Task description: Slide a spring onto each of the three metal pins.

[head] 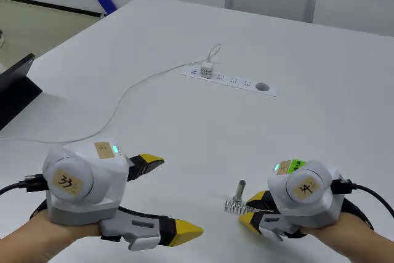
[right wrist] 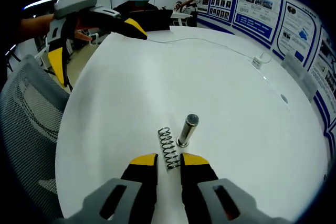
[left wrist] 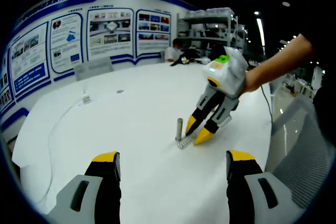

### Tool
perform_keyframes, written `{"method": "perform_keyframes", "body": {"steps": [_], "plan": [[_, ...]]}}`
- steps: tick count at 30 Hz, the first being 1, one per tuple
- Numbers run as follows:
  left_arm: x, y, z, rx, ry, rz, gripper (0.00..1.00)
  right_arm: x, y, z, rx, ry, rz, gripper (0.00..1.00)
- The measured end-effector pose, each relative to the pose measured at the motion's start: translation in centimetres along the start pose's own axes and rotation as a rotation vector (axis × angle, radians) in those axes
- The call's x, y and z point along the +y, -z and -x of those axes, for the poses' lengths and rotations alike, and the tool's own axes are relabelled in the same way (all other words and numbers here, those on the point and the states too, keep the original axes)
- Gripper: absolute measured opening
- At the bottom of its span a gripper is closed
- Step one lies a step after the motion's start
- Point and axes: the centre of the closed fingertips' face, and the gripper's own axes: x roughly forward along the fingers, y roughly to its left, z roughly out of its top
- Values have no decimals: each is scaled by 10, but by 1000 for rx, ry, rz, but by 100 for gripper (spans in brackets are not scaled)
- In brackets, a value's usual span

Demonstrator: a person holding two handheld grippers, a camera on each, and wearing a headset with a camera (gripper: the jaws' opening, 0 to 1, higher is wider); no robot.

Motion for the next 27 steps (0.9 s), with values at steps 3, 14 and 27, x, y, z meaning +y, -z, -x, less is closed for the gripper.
{"method": "perform_keyframes", "body": {"steps": [3,14,27], "plan": [[1,-1,1,-2,-1,3,85,3,-1,-2,-8,-18,-23,16],[-4,0,-2,8,22,1,81,6,-1,-2,-9,-30,-52,11],[-20,-14,-11,-13,78,-21,75,1,-14,31,-58,-28,-77,11]]}}
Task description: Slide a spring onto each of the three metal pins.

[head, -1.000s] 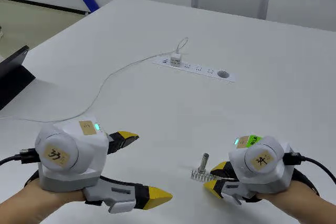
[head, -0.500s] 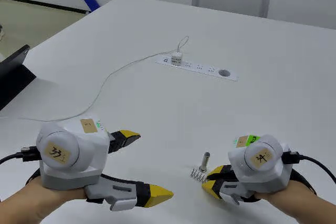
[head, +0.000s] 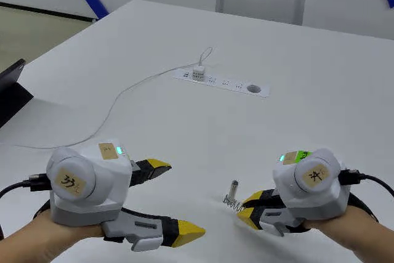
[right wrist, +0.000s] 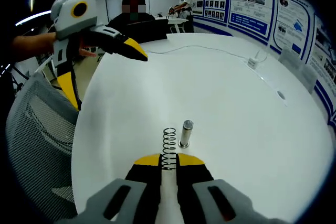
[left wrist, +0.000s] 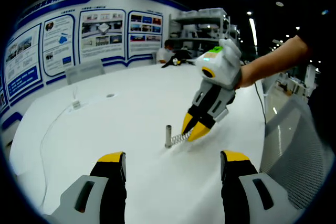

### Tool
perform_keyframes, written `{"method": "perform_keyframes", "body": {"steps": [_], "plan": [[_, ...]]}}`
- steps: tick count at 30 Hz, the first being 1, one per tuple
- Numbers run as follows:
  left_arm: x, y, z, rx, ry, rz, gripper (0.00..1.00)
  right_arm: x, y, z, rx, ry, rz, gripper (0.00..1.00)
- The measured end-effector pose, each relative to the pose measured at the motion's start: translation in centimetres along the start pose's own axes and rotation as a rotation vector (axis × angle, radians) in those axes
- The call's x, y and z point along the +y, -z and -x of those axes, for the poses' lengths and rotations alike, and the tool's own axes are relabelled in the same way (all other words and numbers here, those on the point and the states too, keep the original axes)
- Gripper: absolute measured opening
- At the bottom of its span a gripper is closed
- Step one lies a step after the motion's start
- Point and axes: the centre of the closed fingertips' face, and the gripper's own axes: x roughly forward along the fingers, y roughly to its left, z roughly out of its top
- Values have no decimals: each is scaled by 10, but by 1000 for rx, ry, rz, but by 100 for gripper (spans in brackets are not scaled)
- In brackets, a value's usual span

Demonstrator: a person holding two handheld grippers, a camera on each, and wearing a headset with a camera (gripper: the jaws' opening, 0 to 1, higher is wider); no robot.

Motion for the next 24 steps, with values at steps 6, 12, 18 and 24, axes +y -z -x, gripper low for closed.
{"method": "perform_keyframes", "body": {"steps": [6,12,18,24], "plan": [[-14,-11,-8,-10,59,-21,70,7,-14,25,-41,-12,38,10],[-29,-22,-15,-16,128,-46,59,20,-27,47,-66,-35,121,10],[-43,-27,-23,-10,174,-79,54,34,-34,59,-76,-51,190,11],[-59,-33,-25,-20,228,-84,48,51,-35,66,-70,-88,296,11]]}}
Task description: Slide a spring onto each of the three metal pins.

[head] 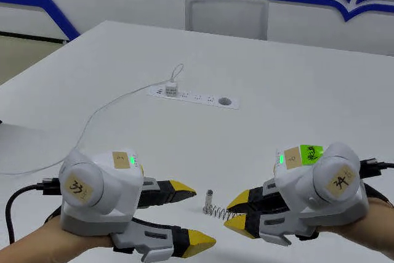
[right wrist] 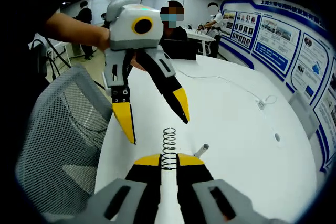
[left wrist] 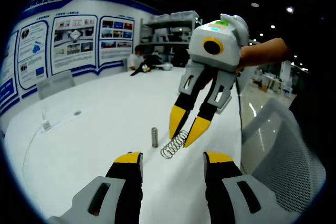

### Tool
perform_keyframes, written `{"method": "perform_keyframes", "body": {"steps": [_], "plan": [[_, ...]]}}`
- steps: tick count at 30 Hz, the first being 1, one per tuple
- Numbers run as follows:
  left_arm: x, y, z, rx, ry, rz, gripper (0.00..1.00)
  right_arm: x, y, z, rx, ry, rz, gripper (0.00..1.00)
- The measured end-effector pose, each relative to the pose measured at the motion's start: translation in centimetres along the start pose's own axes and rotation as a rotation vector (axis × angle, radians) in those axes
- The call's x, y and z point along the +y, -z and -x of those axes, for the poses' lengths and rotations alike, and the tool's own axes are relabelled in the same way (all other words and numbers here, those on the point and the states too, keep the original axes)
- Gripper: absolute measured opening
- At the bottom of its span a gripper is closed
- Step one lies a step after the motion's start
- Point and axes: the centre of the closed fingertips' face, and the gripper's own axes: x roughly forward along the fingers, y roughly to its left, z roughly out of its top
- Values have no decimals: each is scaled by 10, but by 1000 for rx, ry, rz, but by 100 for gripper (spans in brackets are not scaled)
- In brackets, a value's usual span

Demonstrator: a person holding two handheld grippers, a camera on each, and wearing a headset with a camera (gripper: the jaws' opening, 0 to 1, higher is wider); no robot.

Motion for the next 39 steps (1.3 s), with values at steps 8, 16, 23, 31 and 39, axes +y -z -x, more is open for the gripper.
{"method": "perform_keyframes", "body": {"steps": [8,16,23,31,39], "plan": [[-8,-1,-1,3,30,-11,38,7,-8,3,15,-9,98,11],[-11,-5,-1,-1,29,-29,28,14,-11,0,25,-30,144,11],[-15,0,-2,32,47,-55,17,18,-12,-2,28,-42,161,11],[-18,1,-1,40,62,-108,14,19,-12,-1,24,-46,178,11],[-18,-6,0,26,45,-205,10,14,-19,6,-16,-26,191,11]]}}
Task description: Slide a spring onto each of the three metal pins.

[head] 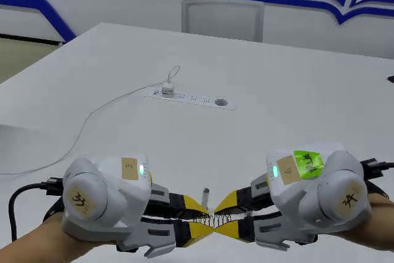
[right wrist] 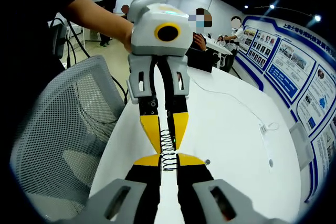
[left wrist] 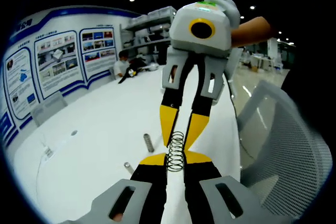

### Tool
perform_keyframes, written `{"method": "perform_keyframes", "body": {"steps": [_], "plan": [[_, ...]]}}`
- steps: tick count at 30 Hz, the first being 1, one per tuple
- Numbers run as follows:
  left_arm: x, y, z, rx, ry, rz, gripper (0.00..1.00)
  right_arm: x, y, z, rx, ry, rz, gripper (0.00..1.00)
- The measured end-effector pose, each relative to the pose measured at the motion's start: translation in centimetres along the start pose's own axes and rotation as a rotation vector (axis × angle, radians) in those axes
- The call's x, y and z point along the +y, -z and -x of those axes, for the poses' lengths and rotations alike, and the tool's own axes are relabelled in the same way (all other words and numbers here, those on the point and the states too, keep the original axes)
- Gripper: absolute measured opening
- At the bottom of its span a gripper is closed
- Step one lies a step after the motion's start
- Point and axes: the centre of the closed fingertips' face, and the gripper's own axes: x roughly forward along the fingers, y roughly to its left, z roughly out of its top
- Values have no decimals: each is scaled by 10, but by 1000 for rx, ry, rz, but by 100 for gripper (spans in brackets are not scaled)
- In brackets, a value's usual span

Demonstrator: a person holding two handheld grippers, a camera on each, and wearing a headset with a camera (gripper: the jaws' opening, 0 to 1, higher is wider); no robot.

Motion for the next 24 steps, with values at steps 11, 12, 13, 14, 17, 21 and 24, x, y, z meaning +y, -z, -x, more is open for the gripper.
{"method": "perform_keyframes", "body": {"steps": [11,12,13,14,17,21,24], "plan": [[1,2,-1,17,-7,-12,10,-5,7,1,8,33,-11,14],[2,2,0,18,-10,-10,10,-6,9,2,13,35,-12,16],[4,3,1,23,-17,-8,10,-6,12,2,20,32,-21,16],[5,4,2,26,-21,-8,10,-7,13,2,20,35,-24,16],[6,4,4,26,-22,-10,10,-11,13,4,2,40,-57,16],[6,0,5,5,-23,-11,10,-12,10,4,-28,29,-96,16],[5,-2,4,1,-17,-13,10,-10,4,4,-62,12,-117,15]]}}
